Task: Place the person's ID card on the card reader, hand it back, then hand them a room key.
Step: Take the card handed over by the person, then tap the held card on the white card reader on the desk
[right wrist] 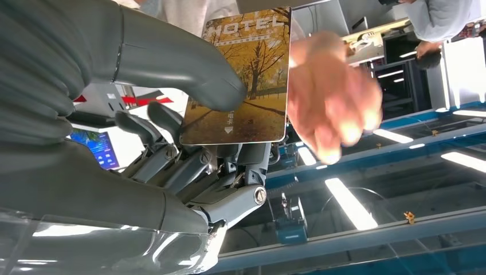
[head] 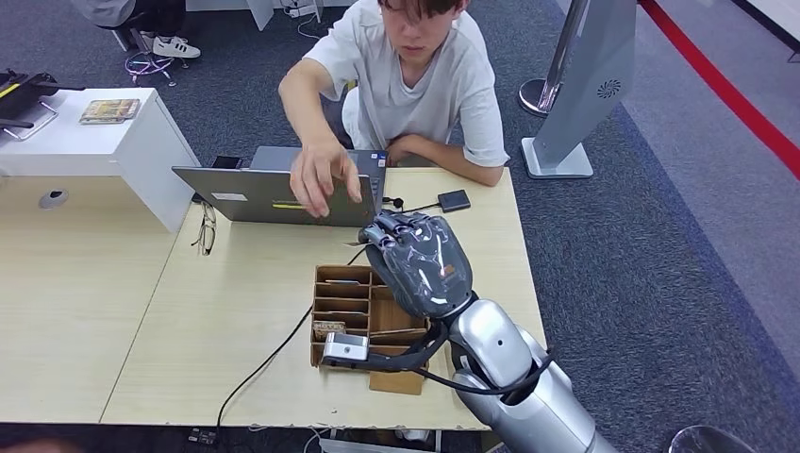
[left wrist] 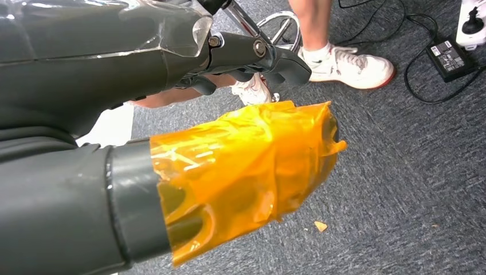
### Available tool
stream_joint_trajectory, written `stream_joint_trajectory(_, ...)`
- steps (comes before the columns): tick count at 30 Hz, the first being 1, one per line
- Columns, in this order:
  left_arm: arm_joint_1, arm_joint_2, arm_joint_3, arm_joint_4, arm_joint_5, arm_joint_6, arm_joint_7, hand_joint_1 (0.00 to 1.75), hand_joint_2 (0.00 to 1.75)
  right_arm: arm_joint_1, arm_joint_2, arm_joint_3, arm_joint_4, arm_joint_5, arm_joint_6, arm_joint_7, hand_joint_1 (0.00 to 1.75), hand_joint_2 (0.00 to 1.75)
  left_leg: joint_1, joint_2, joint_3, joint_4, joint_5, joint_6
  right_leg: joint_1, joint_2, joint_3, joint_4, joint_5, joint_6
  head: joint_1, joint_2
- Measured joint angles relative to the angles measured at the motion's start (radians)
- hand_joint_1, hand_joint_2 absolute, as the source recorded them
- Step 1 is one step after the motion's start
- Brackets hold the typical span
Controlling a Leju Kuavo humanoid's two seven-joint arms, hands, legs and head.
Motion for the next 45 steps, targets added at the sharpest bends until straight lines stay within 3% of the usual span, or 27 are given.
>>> stream_joint_trajectory(28,0.001,0.0,0.0,0.0,0.024,-0.005,0.012,0.0,0.0,0.011,0.0,0.004,0.003,-0.02,0.01,-0.009,1.75,1.75,0.0,0.0,0.0,0.0,0.0,0.0,0.0,0.0,0.0,0.0,0.0,0.0,0.0,0.0)
stream_joint_trajectory(45,0.001,0.0,-0.002,-0.001,0.059,-0.005,0.024,0.0,0.0,0.094,0.0,-0.048,0.003,-0.066,0.002,-0.027,1.75,1.75,0.0,0.0,0.0,0.0,0.0,0.0,0.0,0.0,0.0,0.0,0.0,0.0,0.0,0.0)
